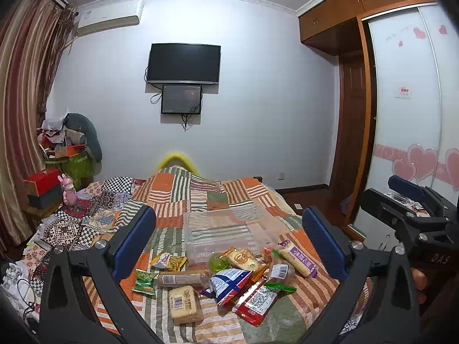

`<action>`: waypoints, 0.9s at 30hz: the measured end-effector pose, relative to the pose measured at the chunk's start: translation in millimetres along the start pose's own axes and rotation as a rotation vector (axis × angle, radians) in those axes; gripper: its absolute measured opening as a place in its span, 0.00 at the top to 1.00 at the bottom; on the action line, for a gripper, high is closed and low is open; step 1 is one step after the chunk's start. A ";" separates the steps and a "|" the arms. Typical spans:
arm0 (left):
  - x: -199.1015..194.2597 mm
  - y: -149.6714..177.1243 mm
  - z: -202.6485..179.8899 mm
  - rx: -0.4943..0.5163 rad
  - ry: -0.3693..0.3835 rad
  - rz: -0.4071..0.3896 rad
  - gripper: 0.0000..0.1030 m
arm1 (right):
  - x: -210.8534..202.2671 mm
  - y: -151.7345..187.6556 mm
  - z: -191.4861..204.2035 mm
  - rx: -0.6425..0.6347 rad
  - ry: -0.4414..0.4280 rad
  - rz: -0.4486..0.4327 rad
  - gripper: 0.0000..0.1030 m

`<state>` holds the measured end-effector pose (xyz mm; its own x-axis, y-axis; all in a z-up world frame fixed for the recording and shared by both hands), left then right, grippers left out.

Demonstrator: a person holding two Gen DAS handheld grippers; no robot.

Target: Organize snacks

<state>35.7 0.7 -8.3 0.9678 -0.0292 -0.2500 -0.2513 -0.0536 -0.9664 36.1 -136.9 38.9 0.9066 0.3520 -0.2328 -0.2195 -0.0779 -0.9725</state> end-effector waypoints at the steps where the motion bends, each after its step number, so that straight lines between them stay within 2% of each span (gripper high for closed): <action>1: 2.1 1.5 0.8 -0.002 -0.001 0.001 0.00 | -0.1 -0.2 0.1 0.000 0.000 0.000 0.00; 27: 0.0 0.7 -4.6 -0.003 -0.008 -0.007 0.00 | 2.4 4.5 -4.0 0.010 -0.005 0.000 0.00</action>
<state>35.5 -3.9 -8.7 0.9696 -0.0207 -0.2439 -0.2447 -0.0567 -0.9679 38.7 -140.2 33.9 0.9048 0.3568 -0.2325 -0.2228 -0.0687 -0.9724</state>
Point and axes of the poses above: each gripper's, at about its wrist camera, not at the fingertips, and x roughly the way its jaws point, z to its left, y to its underside, the point moved 4 cm from there along x, roughly the way its jaws point, and after that the axes turned 2 degrees about z, right-handed, at the moved point
